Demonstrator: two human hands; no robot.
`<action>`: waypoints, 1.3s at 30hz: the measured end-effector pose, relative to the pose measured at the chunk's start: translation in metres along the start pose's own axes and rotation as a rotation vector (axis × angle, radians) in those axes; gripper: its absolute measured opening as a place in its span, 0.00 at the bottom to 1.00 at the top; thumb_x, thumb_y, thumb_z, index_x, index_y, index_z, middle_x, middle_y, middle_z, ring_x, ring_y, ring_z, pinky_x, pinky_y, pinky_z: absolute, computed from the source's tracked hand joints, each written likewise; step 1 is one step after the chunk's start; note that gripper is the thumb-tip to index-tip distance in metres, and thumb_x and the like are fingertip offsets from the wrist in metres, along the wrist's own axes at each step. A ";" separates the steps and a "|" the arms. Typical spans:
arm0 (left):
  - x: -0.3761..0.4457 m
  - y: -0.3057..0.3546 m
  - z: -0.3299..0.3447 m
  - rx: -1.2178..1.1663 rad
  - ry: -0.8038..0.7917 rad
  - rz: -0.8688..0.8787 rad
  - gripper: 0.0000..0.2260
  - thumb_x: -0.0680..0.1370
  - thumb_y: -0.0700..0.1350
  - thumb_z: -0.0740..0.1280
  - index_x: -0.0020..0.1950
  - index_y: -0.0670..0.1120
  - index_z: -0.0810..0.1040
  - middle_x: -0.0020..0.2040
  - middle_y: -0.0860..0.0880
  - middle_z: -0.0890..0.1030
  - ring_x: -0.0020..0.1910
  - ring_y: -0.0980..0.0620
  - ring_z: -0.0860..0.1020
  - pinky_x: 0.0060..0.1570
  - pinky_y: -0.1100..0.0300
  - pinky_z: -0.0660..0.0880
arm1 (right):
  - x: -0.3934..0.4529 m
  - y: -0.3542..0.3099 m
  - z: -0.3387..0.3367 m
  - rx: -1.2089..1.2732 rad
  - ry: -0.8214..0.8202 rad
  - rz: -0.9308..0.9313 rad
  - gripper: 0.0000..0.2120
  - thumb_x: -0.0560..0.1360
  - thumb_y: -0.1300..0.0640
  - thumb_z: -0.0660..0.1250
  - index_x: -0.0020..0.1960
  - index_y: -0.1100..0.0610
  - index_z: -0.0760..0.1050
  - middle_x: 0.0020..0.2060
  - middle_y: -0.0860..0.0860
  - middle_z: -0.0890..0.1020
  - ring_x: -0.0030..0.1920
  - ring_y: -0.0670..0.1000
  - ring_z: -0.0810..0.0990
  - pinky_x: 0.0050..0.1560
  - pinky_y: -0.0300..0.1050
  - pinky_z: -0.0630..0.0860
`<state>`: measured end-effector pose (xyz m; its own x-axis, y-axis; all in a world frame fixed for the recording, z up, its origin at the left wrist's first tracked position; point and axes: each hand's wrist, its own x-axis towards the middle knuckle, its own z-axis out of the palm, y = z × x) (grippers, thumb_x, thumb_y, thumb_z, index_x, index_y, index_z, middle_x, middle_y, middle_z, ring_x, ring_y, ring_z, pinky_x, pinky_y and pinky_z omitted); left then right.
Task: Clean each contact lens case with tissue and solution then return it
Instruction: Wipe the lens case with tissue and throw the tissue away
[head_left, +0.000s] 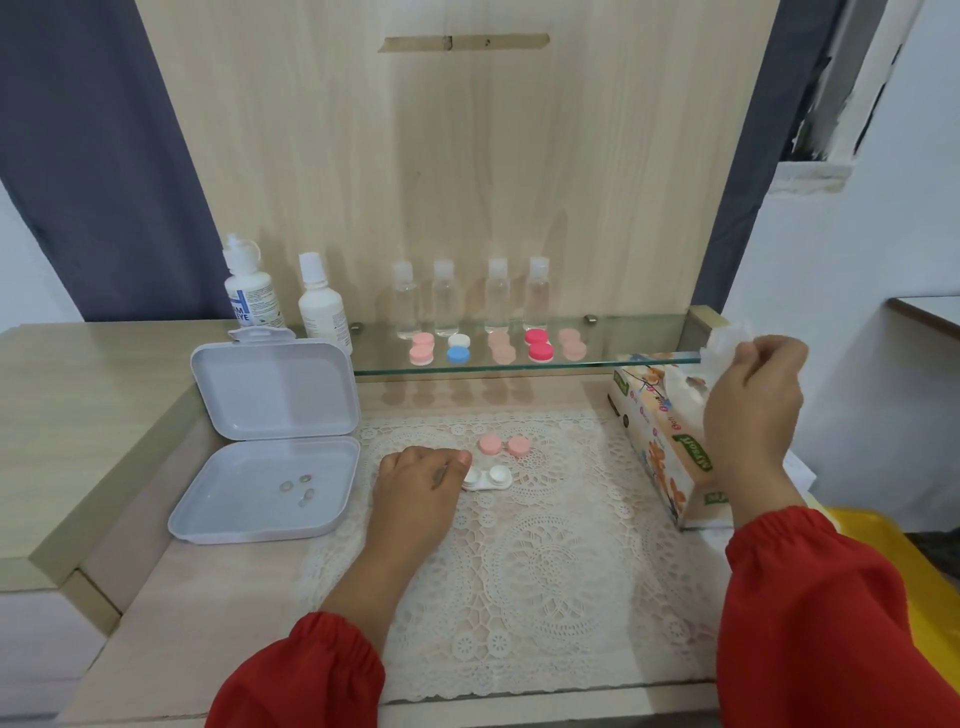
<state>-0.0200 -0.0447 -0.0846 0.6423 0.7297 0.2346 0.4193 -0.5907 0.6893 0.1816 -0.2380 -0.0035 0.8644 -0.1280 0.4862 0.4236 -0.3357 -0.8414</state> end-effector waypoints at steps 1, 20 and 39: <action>0.000 0.000 0.000 -0.002 0.000 -0.003 0.15 0.81 0.56 0.57 0.60 0.54 0.80 0.59 0.52 0.77 0.61 0.52 0.65 0.59 0.60 0.60 | -0.003 -0.005 -0.002 0.061 0.040 -0.049 0.11 0.83 0.55 0.52 0.59 0.62 0.66 0.45 0.52 0.73 0.44 0.52 0.73 0.41 0.43 0.66; -0.001 -0.001 -0.003 0.073 -0.044 -0.005 0.17 0.76 0.46 0.66 0.65 0.49 0.77 0.64 0.53 0.74 0.65 0.52 0.63 0.59 0.65 0.59 | -0.151 -0.020 0.076 -0.213 -0.891 -0.560 0.11 0.78 0.59 0.61 0.50 0.60 0.82 0.46 0.53 0.75 0.44 0.52 0.76 0.43 0.46 0.73; 0.000 -0.004 -0.001 -0.071 -0.011 0.075 0.04 0.73 0.49 0.72 0.47 0.55 0.84 0.50 0.62 0.72 0.57 0.57 0.65 0.57 0.63 0.61 | -0.117 0.005 0.069 -0.097 -0.967 -0.171 0.14 0.77 0.60 0.66 0.61 0.50 0.80 0.54 0.49 0.78 0.57 0.49 0.75 0.61 0.42 0.70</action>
<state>-0.0220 -0.0426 -0.0868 0.6774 0.6804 0.2796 0.3241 -0.6172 0.7170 0.1019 -0.1602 -0.0809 0.6611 0.7328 0.1610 0.5768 -0.3591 -0.7337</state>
